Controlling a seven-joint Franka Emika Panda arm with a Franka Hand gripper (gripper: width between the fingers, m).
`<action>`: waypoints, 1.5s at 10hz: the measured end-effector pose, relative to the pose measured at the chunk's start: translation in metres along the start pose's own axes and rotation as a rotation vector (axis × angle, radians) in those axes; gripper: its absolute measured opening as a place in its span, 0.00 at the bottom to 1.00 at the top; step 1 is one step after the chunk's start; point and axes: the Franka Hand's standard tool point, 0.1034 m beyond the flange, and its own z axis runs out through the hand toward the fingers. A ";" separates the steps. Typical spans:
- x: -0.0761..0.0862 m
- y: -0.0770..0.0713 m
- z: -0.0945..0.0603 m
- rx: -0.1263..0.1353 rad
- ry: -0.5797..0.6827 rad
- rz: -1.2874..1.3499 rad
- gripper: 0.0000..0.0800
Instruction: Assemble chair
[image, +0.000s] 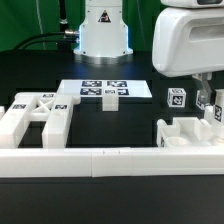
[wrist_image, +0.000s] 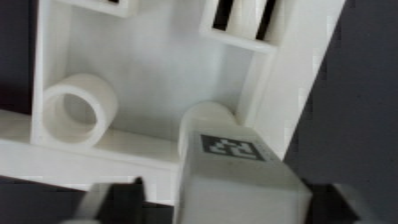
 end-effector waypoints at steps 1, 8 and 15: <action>0.000 0.000 0.000 0.000 0.000 0.002 0.36; 0.002 -0.005 0.001 0.036 0.002 0.692 0.36; 0.002 -0.009 0.001 0.045 -0.014 1.068 0.44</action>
Offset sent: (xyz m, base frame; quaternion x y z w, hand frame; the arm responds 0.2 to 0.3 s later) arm -0.0013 0.0096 -0.0036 0.0444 0.0013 0.1903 0.9807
